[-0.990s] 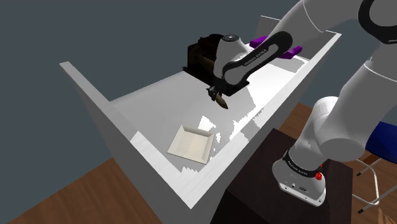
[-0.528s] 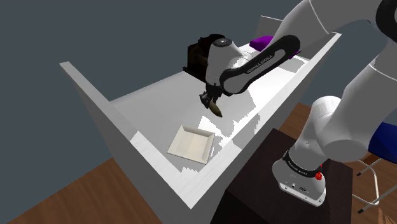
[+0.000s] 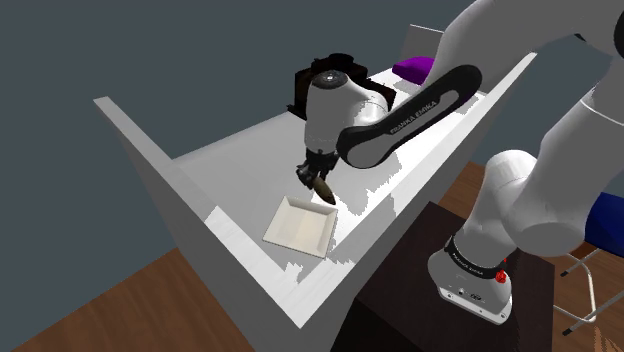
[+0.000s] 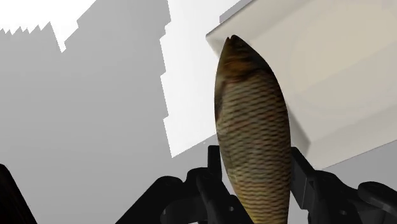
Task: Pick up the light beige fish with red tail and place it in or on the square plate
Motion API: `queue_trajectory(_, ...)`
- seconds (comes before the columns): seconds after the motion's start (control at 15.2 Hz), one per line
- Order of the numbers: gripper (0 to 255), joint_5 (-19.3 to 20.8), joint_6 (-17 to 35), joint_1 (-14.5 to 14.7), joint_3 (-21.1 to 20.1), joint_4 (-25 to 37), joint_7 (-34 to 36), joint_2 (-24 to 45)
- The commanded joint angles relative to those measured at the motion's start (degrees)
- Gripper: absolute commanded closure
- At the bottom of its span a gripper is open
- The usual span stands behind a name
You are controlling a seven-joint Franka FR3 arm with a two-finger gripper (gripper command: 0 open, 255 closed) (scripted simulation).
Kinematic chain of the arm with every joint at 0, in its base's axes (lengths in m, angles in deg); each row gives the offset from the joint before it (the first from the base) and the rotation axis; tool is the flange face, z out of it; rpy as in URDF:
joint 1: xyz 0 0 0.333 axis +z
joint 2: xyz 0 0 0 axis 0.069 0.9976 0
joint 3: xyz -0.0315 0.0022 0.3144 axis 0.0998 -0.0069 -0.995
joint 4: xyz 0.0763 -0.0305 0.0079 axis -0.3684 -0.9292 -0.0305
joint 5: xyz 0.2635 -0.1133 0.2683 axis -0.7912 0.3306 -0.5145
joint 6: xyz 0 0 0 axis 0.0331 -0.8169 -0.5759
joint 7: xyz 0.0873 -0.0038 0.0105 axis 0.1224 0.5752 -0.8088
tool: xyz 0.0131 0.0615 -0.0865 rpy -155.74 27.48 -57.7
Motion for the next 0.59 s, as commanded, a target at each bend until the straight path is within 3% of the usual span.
queue_trajectory(0.0, 255, -0.4, -1.3, 1.7, -2.0, 0.5, 3.3, -0.1)
queue_trajectory(0.33, 255, -1.5, -3.7, 5.4, -6.5, 3.9, 10.3, 2.1)
queue_trajectory(0.53, 255, -0.8, -1.3, 5.3, -6.4, 3.3, 11.1, 4.0)
